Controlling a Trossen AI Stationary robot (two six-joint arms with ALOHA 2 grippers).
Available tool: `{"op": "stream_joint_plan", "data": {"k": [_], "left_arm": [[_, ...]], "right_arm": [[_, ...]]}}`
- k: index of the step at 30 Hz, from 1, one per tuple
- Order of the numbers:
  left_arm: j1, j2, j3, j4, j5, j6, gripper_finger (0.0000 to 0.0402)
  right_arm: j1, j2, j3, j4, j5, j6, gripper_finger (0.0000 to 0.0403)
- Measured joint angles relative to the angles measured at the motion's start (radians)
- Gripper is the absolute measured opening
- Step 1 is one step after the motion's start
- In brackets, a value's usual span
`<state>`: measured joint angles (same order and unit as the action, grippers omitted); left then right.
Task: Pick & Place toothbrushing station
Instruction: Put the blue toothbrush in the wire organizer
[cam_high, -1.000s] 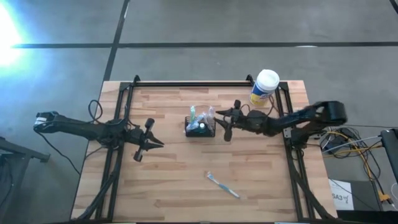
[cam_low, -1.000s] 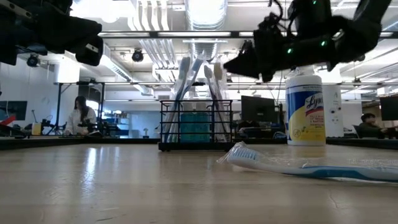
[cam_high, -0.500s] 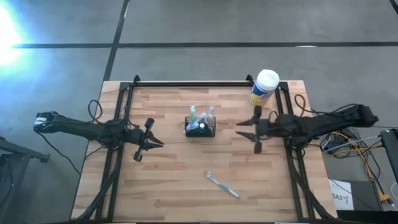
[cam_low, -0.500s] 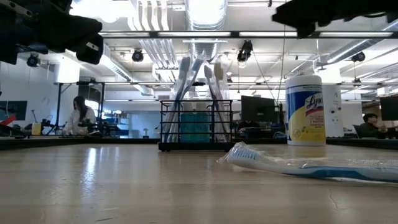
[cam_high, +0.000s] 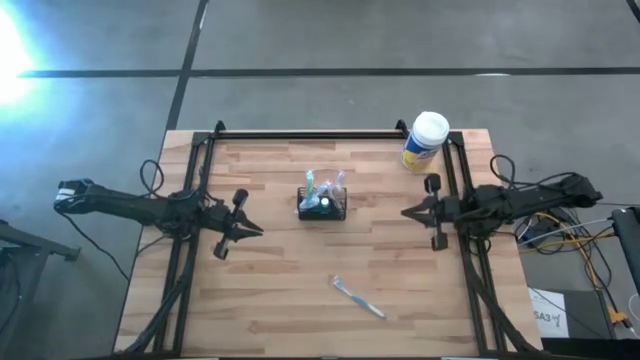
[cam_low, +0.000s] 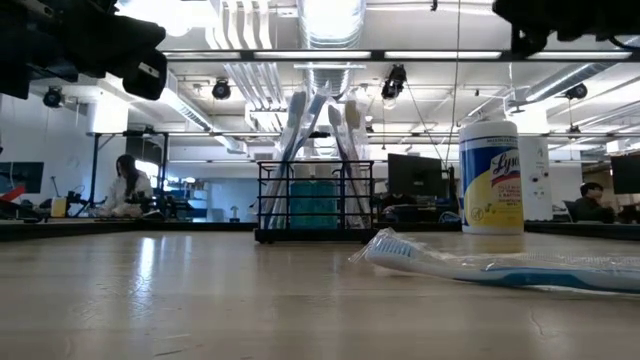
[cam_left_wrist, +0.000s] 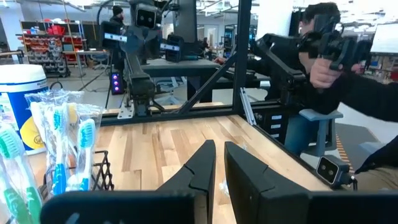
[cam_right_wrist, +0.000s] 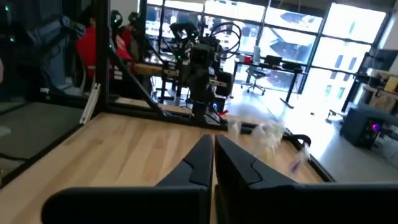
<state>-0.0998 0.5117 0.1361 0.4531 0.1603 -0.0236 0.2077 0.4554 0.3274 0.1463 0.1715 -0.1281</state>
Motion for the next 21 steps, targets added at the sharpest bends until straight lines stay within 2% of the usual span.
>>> {"op": "stream_joint_plan", "data": {"k": [13, 21], "left_arm": [[0.0, 0.0, 0.001, 0.0, 0.0, -0.001, 0.0039], [0.0, 0.0, 0.008, 0.0, 0.0, -0.001, 0.0039]], "right_arm": [[-0.001, -0.245, -0.199, 0.0, 0.004, 0.026, 0.0008], [-0.001, -0.313, -0.242, -0.079, 0.051, 0.116, 0.0008]]}}
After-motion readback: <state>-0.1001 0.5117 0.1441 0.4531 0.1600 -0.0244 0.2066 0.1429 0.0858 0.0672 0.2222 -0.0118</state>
